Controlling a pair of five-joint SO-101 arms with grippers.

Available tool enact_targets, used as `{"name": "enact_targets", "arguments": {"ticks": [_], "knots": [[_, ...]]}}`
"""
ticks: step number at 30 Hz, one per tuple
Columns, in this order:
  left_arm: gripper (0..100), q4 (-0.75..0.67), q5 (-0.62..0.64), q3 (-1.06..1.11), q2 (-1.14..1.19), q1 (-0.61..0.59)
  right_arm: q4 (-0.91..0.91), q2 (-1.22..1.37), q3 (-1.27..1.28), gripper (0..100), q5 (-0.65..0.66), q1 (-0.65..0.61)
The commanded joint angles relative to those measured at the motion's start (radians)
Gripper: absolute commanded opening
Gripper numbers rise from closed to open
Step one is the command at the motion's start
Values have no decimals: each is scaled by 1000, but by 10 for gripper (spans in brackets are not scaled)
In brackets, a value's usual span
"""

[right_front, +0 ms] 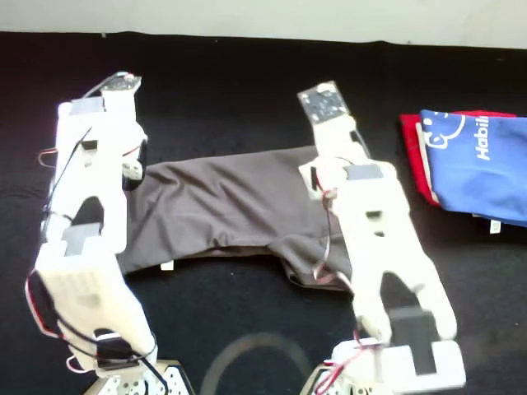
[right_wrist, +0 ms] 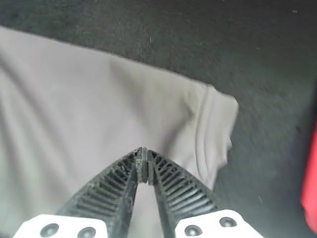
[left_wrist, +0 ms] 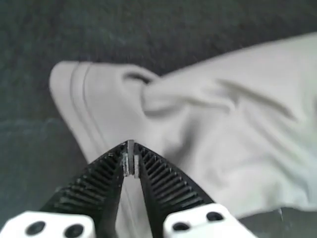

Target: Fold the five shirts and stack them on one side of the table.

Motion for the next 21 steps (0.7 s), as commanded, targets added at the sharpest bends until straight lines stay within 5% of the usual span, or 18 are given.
{"name": "enact_targets", "arguments": {"ticks": [1, 11, 21], "knots": [[9, -18, 9, -148, 102, -27, -64, 197, -143, 7, -6, 5], [9, 2, 5, -506, 407, -225, -38, 598, -509, 7, -6, 197], [9, 341, 5, -981, 533, -104, 269, 593, -760, 7, -11, 142]]}}
